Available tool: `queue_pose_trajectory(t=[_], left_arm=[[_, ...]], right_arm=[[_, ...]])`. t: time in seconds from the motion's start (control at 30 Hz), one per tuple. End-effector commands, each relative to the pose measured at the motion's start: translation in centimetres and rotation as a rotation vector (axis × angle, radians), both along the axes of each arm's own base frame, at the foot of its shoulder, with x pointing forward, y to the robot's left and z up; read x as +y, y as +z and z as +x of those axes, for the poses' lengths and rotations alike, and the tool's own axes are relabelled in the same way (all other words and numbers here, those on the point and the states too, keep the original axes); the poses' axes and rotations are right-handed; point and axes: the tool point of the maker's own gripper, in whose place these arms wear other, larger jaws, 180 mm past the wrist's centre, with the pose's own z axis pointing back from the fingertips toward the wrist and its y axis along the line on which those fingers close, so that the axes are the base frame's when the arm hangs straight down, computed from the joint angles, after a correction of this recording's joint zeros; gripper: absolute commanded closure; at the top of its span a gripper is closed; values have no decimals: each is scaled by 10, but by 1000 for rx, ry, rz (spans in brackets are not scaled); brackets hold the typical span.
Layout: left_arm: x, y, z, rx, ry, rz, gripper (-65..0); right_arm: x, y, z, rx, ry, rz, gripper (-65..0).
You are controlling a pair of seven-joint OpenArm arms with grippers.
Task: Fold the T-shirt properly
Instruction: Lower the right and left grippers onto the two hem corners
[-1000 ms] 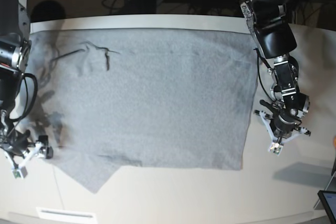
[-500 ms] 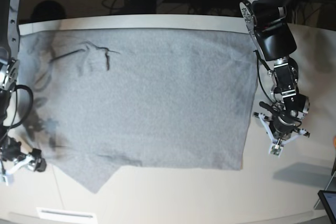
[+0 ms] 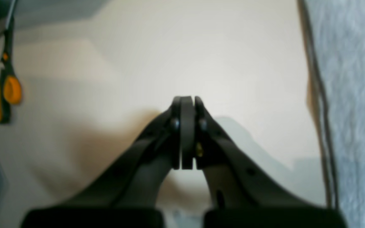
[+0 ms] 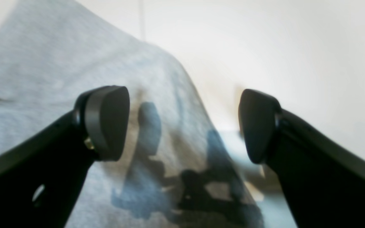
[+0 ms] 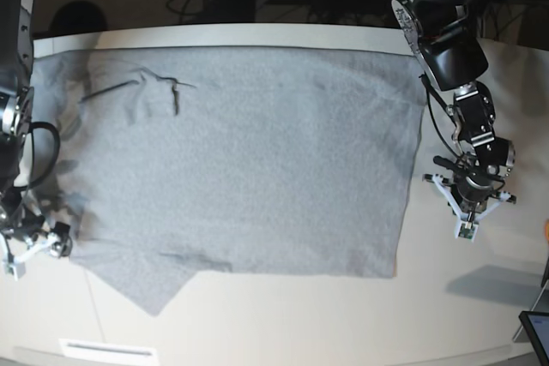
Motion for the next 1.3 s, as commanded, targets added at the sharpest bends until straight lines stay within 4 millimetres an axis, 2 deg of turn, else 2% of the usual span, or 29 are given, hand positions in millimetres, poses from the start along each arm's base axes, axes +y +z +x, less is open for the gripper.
queue_pose_trajectory(t=[0.0, 0.23, 0.4, 0.57, 0.63, 0.8, 0.87, 1.07, 1.13, 1.2, 1.27], left_arm=[[7, 28, 15, -82, 1, 21, -2], [14, 31, 14, -80, 1, 39, -2], [13, 34, 16, -85, -2, 41, -2], [11, 34, 17, -88, -3, 38, -2], [11, 34, 18, -88, -3, 37, -2], [11, 35, 18, -89, -3, 37, -2], [11, 35, 18, -89, -3, 37, -2], [11, 34, 18, -88, -2, 37, -2], [12, 35, 19, -88, -1, 38, -3], [11, 36, 20, -90, 1, 35, -13], [10, 32, 23, -80, 2, 20, -76]], right_arm=[[-1, 25, 19, -83, -2, 8, -521], [1, 9, 8, -68, 0, 1, -521], [2, 7, 7, -65, 1, 3, -517], [4, 7, 7, -65, 4, 5, -400], [13, 4, 9, -63, 17, 13, -367], [21, 3, 11, -65, 25, 21, -366], [30, 2, 15, -75, 34, 30, -363], [32, 4, 17, -94, 34, 30, -350], [31, 7, 19, -112, 30, 29, -289], [31, 7, 20, -116, 29, 28, -173], [32, 7, 20, -116, 30, 29, -64]])
